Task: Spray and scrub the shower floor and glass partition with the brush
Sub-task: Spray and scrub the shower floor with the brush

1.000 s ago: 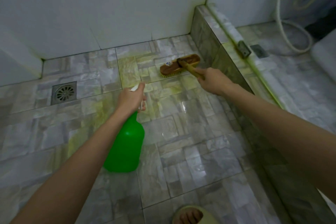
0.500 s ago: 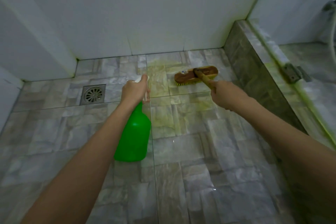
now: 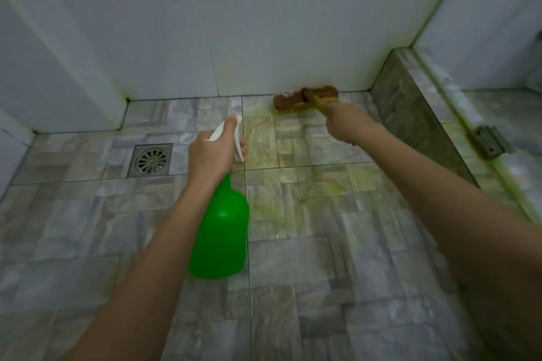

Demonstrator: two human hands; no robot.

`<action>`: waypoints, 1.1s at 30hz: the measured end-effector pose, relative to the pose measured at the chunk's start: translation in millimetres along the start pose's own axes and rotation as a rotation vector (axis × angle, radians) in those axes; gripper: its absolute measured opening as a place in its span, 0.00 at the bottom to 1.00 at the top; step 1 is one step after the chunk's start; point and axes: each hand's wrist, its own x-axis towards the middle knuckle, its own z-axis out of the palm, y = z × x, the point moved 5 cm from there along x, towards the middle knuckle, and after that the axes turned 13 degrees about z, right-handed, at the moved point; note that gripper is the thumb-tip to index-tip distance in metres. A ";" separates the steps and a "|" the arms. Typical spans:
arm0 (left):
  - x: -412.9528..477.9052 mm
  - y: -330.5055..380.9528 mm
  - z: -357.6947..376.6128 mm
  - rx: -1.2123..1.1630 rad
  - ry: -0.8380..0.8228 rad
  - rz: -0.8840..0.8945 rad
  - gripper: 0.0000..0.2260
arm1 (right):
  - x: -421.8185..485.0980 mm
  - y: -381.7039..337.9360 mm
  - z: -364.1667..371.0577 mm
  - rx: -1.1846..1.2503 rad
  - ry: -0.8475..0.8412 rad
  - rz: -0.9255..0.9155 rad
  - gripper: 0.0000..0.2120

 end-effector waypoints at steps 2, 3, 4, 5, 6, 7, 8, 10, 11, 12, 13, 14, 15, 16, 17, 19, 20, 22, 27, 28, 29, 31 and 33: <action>-6.8 0.5 -2.8 -0.002 -0.004 0.000 0.22 | -4.0 -2.7 -11.6 -0.032 -0.028 0.042 0.31; -10.1 1.2 -3.7 -0.035 -0.018 -0.001 0.22 | -12.6 -1.4 -13.7 -0.045 -0.060 0.085 0.25; -12.8 2.0 -4.7 -0.078 -0.025 0.003 0.22 | -24.2 -0.5 -13.4 -0.056 -0.076 0.119 0.20; -14.9 3.3 -5.9 -0.105 -0.024 0.016 0.21 | -34.5 -0.7 -11.8 -0.051 -0.086 0.136 0.20; -17.1 5.1 -7.0 -0.101 -0.024 0.031 0.21 | -39.0 -1.6 -9.4 -0.058 -0.080 0.114 0.22; -19.9 7.6 -7.5 -0.071 -0.026 0.048 0.21 | -35.2 -0.9 -6.7 -0.067 -0.058 0.079 0.25; -22.6 11.2 -7.6 -0.039 -0.031 0.071 0.21 | -26.5 -0.6 -8.2 -0.075 -0.026 0.043 0.27; -26.7 19.2 -8.8 -0.031 -0.033 0.125 0.20 | -2.7 1.3 -15.6 -0.045 -0.014 0.044 0.29; -28.6 23.0 -9.9 -0.060 -0.025 0.145 0.18 | 5.5 2.0 -19.7 -0.031 -0.014 0.052 0.31; -29.4 25.3 -10.9 -0.091 -0.015 0.154 0.17 | 5.3 2.5 -24.1 -0.043 -0.025 0.063 0.31; -30.2 27.3 -11.5 -0.114 -0.009 0.160 0.17 | 1.7 6.5 -25.7 -0.051 -0.057 0.081 0.28; -31.2 29.1 -11.8 -0.129 -0.008 0.165 0.17 | -6.8 11.3 -24.2 -0.079 -0.077 0.096 0.22; -32.1 30.6 -11.8 -0.139 -0.011 0.173 0.17 | -19.5 14.9 -18.9 -0.112 -0.087 0.100 0.19; -33.0 32.8 -11.0 -0.148 -0.017 0.184 0.17 | -32.4 17.3 -13.8 -0.112 -0.096 0.095 0.20; -34.3 34.4 -9.2 -0.148 -0.024 0.194 0.17 | -40.6 18.9 -9.8 -0.079 -0.087 0.087 0.23; -39.5 37.9 -3.3 -0.114 -0.042 0.214 0.15 | -31.7 24.1 -5.4 -0.031 -0.029 0.035 0.25; -42.3 38.8 -0.4 -0.081 -0.051 0.224 0.15 | -16.9 28.5 -6.5 -0.011 -0.005 0.028 0.28; -48.1 38.3 3.4 -0.028 -0.082 0.242 0.17 | 2.6 33.9 -18.6 0.044 0.026 0.058 0.32; -61.1 34.1 -2.0 -0.041 -0.081 0.225 0.14 | -41.1 58.3 -17.8 -0.053 -0.014 0.151 0.21; -62.8 34.0 -4.0 -0.046 -0.075 0.227 0.13 | -47.7 61.5 -10.1 -0.038 -0.002 0.143 0.23; -64.7 33.5 -5.2 -0.045 -0.070 0.225 0.13 | -48.0 64.1 -1.8 -0.022 0.007 0.123 0.27; -68.9 33.2 -8.6 -0.049 -0.059 0.227 0.15 | -28.6 68.6 9.2 0.005 0.027 0.094 0.36; -72.5 33.6 -13.2 -0.059 -0.049 0.232 0.15 | 1.0 71.7 1.5 0.071 0.077 0.136 0.36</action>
